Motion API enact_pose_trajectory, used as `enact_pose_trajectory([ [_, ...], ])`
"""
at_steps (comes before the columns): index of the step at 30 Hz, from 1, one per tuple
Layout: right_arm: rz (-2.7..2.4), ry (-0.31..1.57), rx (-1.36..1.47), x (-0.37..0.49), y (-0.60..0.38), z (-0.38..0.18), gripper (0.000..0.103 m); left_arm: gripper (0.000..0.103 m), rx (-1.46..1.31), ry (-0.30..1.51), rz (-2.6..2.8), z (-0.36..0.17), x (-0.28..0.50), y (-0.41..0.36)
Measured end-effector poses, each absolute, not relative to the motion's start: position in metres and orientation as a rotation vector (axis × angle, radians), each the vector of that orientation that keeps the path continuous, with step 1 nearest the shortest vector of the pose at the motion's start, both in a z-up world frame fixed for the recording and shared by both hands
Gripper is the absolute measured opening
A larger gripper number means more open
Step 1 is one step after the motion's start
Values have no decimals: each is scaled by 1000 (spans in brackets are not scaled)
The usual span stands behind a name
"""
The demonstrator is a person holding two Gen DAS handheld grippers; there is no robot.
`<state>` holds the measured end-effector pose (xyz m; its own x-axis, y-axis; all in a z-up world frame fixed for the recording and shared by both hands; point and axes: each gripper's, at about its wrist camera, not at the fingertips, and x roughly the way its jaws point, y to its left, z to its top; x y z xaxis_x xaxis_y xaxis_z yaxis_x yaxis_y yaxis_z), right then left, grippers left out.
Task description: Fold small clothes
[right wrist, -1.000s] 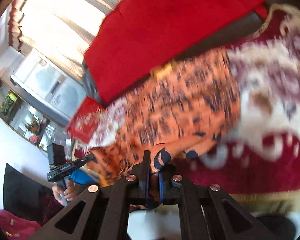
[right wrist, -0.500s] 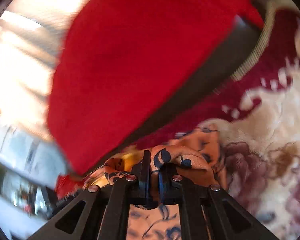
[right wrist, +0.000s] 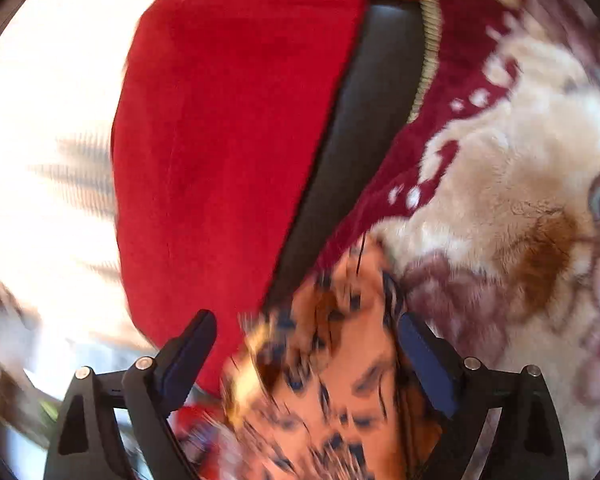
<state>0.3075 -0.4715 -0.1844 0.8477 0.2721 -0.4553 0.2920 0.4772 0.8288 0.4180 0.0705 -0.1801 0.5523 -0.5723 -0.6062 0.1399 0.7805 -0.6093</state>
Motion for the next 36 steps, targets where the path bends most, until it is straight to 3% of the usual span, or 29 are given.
enact_pose_trajectory([
  [2, -29, 666, 955, 306, -447, -175, 92, 42, -483, 880, -386, -187, 395, 69],
  [6, -26, 740, 837, 279, -408, -168, 91, 45, -549, 1080, -424, -223, 365, 72],
  [8, 12, 700, 879, 253, -397, -162, 91, 47, -603, 1105, -432, -232, 348, 76],
  [10, 46, 682, 920, 231, -387, -163, 91, 60, -705, 1131, -445, -241, 340, 79],
  [16, 37, 706, 1199, 214, -379, -198, 92, 67, -836, 1151, -453, -254, 339, 77],
  [22, 52, 671, 1322, 215, -371, -225, 92, 70, -968, 1189, -441, -279, 345, 68],
  [27, -31, 586, 1298, 240, -376, -234, 91, 69, -1064, 1118, -402, -284, 352, 69],
  [29, -103, 561, 1220, 254, -379, -233, 73, 69, -1098, 1100, -387, -286, 354, 69],
  [30, -127, 580, 1189, 262, -380, -237, 53, 68, -1096, 1084, -381, -285, 355, 68],
  [31, -169, 618, 1160, 270, -383, -242, 26, 60, -1079, 1073, -374, -284, 356, 64],
  [32, -180, 630, 1163, 274, -387, -246, 23, 51, -1050, 1067, -364, -282, 357, 62],
  [33, -171, 611, 1178, 277, -389, -247, 21, 33, -1030, 1069, -359, -282, 360, 60],
  [34, -165, 609, 1172, 280, -389, -245, 21, 25, -1041, 1073, -367, -282, 362, 62],
  [36, -177, 622, 1098, 286, -385, -235, 19, 21, -1070, 1079, -376, -279, 366, 64],
])
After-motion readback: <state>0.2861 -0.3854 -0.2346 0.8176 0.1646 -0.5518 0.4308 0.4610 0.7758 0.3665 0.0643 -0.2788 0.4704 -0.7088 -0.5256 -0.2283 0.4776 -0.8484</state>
